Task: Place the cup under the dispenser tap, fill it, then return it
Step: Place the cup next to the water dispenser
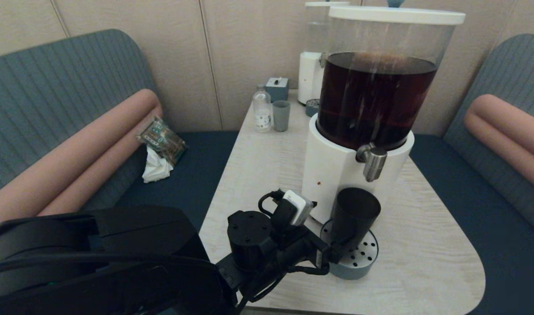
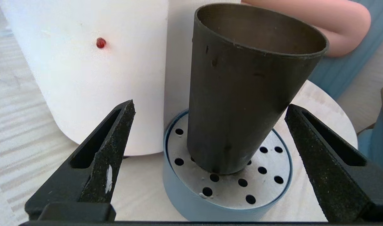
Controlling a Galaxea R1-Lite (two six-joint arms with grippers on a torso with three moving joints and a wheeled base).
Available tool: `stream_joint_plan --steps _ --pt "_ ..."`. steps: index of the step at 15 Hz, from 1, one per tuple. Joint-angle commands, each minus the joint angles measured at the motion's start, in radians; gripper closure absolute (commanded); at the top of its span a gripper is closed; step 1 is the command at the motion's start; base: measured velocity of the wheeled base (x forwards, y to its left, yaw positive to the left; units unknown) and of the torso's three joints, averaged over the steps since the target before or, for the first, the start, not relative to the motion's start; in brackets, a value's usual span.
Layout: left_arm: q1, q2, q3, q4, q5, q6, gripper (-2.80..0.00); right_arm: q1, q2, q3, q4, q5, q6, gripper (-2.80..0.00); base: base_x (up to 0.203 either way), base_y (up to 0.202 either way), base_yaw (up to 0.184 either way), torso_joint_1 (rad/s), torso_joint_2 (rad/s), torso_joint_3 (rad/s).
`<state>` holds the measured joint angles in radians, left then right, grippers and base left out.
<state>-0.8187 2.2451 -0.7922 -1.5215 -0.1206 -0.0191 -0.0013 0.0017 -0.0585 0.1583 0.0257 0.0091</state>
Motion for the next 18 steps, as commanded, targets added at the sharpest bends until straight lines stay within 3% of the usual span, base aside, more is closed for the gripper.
stream_joint_plan --steps 1,12,18 --pt "0.000 0.003 -0.010 -0.009 -0.004 0.004 -2.80 0.000 0.001 0.000 0.001 0.000 0.000 0.00 0.000 0.000 0.000 0.000 0.00 0.000" --pt "-0.007 0.069 -0.065 -0.009 -0.056 0.016 -2.80 0.000 0.001 0.000 0.001 0.000 0.000 0.00 0.000 0.000 0.000 0.000 0.00 0.000" --pt "0.001 0.085 -0.076 -0.009 -0.048 0.031 -2.80 0.001 0.001 0.000 0.001 0.000 0.001 0.00 0.000 0.000 0.000 0.000 0.00 0.000"
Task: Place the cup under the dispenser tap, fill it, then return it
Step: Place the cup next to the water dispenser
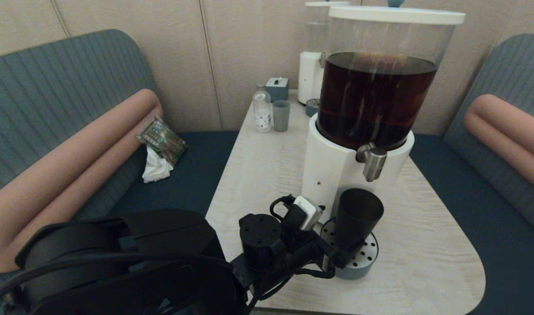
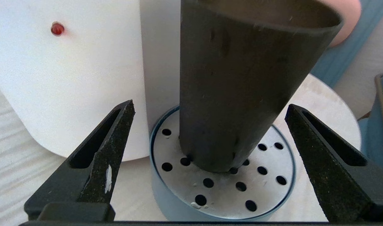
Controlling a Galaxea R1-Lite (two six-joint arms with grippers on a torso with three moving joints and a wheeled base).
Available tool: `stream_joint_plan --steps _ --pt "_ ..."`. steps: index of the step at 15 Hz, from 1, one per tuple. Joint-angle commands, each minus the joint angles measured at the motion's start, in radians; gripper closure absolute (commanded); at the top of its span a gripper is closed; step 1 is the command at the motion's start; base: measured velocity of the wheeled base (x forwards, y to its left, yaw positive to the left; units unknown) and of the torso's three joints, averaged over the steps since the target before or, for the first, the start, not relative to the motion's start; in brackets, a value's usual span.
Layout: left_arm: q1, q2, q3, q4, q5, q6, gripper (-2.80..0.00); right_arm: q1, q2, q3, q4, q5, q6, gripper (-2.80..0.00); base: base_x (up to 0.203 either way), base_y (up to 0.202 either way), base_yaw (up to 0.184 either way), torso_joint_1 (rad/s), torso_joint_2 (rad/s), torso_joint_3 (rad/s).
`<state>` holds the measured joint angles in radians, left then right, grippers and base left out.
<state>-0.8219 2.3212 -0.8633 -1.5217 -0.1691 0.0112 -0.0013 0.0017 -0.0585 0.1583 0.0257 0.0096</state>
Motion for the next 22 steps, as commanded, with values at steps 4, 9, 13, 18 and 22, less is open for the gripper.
stream_joint_plan --steps 4,9,13,18,22 --pt "0.020 0.028 -0.064 -0.008 0.007 0.010 -2.80 0.000 0.001 0.000 0.001 0.000 0.000 0.00 0.000 0.000 0.000 0.000 0.00 0.000" --pt "0.020 0.051 -0.094 -0.008 0.008 0.015 -2.80 0.001 0.001 0.000 0.001 0.000 0.001 0.00 0.000 0.000 0.000 0.000 0.00 0.000" --pt "0.020 0.086 -0.123 -0.008 0.041 0.028 -2.80 0.000 0.001 0.000 0.001 0.000 0.000 0.00 0.000 0.000 0.000 0.000 0.00 0.000" --pt "0.020 0.096 -0.144 -0.008 0.050 0.029 -2.80 0.001 0.001 0.000 0.001 0.000 0.000 0.00 0.000 0.000 0.000 0.000 0.00 0.000" --pt "0.020 0.098 -0.135 -0.008 0.056 0.030 -2.80 0.000 0.001 0.000 0.001 0.000 0.000 0.00 0.000 0.000 0.000 0.000 0.00 0.000"
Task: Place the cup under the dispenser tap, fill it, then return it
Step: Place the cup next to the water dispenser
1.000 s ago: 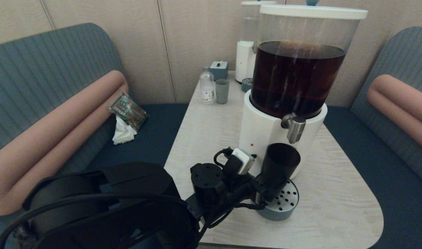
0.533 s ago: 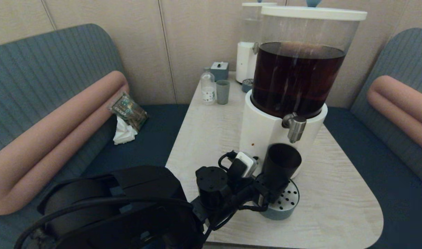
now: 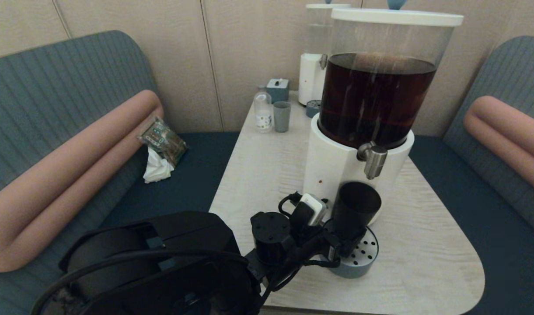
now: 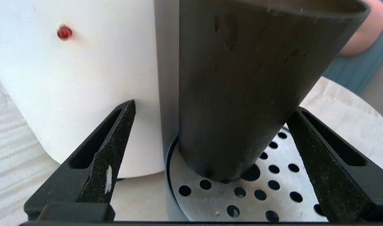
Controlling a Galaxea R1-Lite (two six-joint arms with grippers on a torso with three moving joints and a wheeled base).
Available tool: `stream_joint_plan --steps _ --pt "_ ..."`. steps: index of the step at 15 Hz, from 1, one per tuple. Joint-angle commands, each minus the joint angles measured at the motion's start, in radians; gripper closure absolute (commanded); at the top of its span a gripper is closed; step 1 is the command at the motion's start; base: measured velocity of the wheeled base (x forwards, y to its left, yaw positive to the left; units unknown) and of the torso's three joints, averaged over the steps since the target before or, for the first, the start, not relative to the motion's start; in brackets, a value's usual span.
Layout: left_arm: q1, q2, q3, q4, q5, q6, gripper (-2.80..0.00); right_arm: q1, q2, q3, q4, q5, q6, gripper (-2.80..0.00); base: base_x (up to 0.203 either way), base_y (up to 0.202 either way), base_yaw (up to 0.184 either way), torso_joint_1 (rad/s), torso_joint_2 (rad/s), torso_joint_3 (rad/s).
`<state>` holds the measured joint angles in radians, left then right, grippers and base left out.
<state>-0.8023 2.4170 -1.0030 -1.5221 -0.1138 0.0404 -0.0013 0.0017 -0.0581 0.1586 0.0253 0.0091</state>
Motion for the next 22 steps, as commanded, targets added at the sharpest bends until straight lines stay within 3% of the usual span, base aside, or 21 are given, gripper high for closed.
stream_joint_plan --steps 1,16,17,18,22 --pt "0.000 0.002 0.009 -0.008 0.000 0.001 -2.80 0.000 0.001 -0.001 0.001 0.001 0.000 0.00 0.000 0.000 0.000 0.000 0.00 0.000" --pt "-0.001 -0.012 0.026 -0.008 0.020 0.004 -2.80 0.000 0.001 0.000 0.001 0.001 0.000 0.00 0.000 0.000 0.000 0.000 0.00 0.000" --pt "-0.001 -0.012 0.024 -0.008 0.020 0.005 -0.38 0.001 0.001 0.000 0.001 0.001 0.001 0.00 0.000 0.000 0.000 0.000 0.00 0.000" --pt "-0.001 -0.012 0.024 -0.008 0.020 0.004 0.00 0.000 0.001 0.000 0.001 0.001 0.000 0.00 0.000 0.000 0.000 0.000 0.00 0.000" --pt "-0.001 -0.013 0.027 -0.008 0.020 0.004 0.00 0.000 0.001 0.000 0.001 0.001 0.000 0.00 0.000 0.000 0.000 0.000 0.00 0.000"
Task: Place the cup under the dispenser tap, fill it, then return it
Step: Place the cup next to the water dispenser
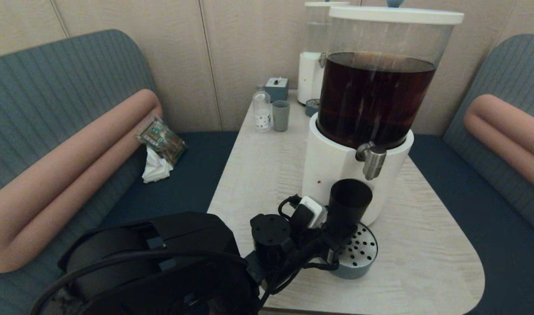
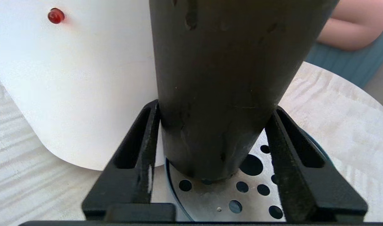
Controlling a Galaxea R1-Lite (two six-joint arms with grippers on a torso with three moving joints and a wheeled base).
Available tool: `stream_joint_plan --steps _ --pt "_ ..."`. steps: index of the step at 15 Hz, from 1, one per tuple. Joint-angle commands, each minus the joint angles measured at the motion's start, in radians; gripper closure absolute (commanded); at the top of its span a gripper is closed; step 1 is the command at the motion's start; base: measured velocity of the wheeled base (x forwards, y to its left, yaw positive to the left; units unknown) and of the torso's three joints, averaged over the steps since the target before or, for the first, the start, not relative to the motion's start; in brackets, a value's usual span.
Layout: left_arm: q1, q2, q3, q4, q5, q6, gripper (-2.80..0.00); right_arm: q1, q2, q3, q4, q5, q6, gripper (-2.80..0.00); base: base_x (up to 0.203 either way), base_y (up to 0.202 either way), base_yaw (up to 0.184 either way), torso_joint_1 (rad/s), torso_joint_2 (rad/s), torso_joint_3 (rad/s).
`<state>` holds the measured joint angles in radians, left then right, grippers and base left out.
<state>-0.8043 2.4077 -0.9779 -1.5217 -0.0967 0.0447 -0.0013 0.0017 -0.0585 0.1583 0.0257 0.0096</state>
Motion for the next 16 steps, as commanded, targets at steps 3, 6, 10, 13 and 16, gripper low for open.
stream_joint_plan --steps 3,6,10,13,16 --pt "0.000 -0.009 0.018 -0.008 0.004 -0.001 0.00 0.000 0.001 0.000 0.001 0.000 0.000 0.00 0.000 0.000 0.000 0.000 0.00 0.000" --pt "-0.008 -0.038 0.072 -0.008 0.013 -0.001 0.00 0.000 0.001 0.000 0.001 0.000 0.000 0.00 0.000 0.000 0.000 0.000 0.00 0.000" --pt "-0.015 -0.113 0.148 -0.008 0.028 -0.003 0.00 0.000 0.001 0.000 0.001 0.000 0.000 0.00 0.000 0.000 0.000 0.000 0.00 0.000" --pt "-0.015 -0.176 0.199 -0.008 0.047 -0.004 0.00 0.000 0.001 0.000 0.001 0.000 0.000 0.00 0.000 0.000 0.000 0.000 0.00 0.000" --pt "-0.015 -0.221 0.237 -0.008 0.056 -0.006 0.00 0.001 0.001 0.000 0.001 0.000 0.000 0.00 0.000 0.000 0.000 0.000 0.00 0.000"
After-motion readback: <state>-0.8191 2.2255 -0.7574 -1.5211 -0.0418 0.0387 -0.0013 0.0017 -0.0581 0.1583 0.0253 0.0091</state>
